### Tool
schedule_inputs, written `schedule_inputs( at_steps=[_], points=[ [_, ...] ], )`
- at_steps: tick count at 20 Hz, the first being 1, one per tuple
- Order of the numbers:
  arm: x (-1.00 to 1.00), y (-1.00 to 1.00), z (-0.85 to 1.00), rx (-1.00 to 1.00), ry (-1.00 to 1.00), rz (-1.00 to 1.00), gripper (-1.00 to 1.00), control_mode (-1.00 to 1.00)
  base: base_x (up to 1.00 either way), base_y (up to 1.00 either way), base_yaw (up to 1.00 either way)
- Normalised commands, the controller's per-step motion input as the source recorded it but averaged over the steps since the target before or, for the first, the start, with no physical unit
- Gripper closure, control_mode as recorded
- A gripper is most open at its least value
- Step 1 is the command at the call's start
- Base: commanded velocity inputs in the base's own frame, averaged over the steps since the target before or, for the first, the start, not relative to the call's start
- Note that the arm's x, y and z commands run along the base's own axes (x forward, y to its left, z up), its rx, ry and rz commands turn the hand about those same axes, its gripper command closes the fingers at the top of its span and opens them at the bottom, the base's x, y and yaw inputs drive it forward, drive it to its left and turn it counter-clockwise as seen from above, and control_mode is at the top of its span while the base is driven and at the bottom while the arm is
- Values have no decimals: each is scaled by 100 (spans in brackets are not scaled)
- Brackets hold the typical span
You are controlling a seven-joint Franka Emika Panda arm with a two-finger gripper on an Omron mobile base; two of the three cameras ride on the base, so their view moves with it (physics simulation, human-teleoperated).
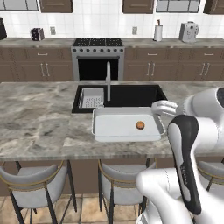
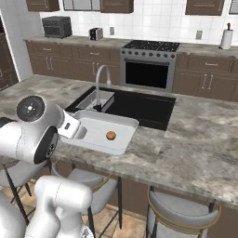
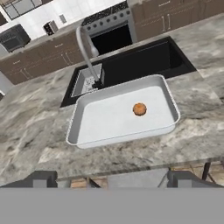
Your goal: Pick the banana and tangerine from the fridge and place them inside the tupperware on the counter.
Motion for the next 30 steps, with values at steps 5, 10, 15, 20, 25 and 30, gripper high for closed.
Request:
schedule_inputs(
  at_steps=[5, 10, 15, 20, 25, 30],
  points=[
    [-30, 19, 0, 1, 6, 0, -100, -100, 0, 0, 0],
    [-47, 5, 0, 3, -1, 0, -100, 100, -14, 2, 0],
    [0, 0, 0, 0, 0, 0, -100, 100, -61, 31, 0],
    [0, 0, 0, 0, 0, 0, -100, 100, -38, 67, 16],
    [0, 0, 0, 0, 0, 0, -100, 100, -9, 91, 65],
    [0, 0, 0, 0, 0, 0, -100, 100, 0, 96, 91]
  ],
)
